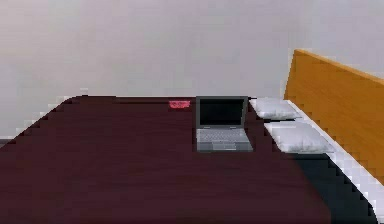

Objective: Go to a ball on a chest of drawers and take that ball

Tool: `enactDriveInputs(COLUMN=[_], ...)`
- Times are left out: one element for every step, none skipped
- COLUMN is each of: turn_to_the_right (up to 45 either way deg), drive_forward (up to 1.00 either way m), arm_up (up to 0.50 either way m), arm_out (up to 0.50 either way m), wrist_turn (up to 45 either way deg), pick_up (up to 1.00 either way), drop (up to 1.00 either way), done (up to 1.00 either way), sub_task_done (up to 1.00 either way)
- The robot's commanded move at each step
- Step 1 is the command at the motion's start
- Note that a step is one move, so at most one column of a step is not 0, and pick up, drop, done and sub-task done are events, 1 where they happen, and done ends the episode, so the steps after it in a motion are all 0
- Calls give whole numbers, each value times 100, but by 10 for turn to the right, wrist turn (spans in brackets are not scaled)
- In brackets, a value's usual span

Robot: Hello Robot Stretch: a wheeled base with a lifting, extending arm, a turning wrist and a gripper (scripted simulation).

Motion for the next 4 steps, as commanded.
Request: enactDriveInputs(turn_to_the_right=[0,0,0,0], drive_forward=[0,0,0,0], arm_up=[0,0,0,0], arm_out=[50,0,0,0], wrist_turn=[0,450,450,450], pick_up=[0,0,0,0], drop=[0,0,0,0], done=[0,0,0,0], sub_task_done=[0,0,0,0])
